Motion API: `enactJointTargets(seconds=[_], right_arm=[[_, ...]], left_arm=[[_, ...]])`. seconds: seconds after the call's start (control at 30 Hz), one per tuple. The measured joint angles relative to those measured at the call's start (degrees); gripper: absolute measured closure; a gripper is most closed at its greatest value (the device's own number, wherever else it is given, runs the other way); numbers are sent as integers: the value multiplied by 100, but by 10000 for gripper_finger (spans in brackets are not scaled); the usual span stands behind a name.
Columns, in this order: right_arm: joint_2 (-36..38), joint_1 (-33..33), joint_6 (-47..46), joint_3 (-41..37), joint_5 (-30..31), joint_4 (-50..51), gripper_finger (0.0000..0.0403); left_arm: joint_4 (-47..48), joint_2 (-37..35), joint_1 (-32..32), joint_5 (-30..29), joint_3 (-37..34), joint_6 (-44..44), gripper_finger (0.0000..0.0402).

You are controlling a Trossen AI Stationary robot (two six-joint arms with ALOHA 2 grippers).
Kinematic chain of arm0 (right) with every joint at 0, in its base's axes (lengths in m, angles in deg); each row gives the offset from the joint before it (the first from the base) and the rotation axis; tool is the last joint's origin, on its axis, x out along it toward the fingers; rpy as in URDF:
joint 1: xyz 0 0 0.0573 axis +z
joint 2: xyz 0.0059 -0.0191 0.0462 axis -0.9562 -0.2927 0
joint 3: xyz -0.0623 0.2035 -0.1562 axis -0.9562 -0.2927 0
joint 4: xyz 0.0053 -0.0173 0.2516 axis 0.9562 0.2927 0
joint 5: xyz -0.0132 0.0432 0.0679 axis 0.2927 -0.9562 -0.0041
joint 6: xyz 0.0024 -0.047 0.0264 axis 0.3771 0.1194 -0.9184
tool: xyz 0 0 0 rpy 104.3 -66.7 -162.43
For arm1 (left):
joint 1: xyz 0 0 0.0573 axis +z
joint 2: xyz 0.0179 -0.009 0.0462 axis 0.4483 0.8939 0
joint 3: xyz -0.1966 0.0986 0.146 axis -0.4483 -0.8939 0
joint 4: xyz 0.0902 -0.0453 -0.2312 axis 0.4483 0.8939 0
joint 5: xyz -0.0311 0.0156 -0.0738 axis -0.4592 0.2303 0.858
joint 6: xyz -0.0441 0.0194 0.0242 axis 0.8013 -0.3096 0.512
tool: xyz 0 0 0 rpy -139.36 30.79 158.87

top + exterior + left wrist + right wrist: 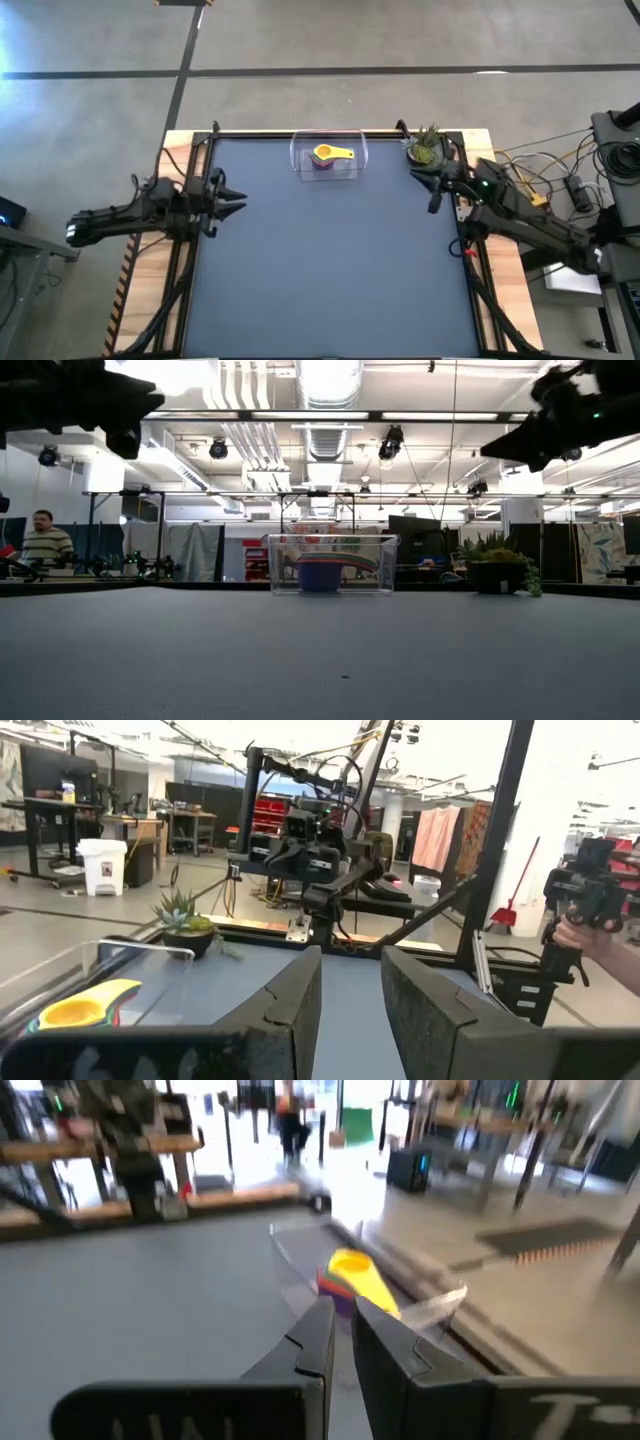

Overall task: Nest measuring cups in basket
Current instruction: Return to Home Position

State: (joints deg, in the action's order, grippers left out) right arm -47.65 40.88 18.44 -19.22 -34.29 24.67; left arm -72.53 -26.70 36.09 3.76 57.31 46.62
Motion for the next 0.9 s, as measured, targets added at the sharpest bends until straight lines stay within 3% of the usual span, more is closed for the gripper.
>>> enactJointTargets(seconds=[0.2,0.63,0.9], right_arm=[[1139,8,-216,-433,-43,-345,376],[1082,22,-426,-1541,-194,-1312,376],[1090,22,-358,-1593,-102,-1074,376]], left_arm=[[556,-475,0,-31,81,-231,313],[450,-684,2,-46,-472,-368,313],[144,-686,0,-30,-1015,-191,318]])
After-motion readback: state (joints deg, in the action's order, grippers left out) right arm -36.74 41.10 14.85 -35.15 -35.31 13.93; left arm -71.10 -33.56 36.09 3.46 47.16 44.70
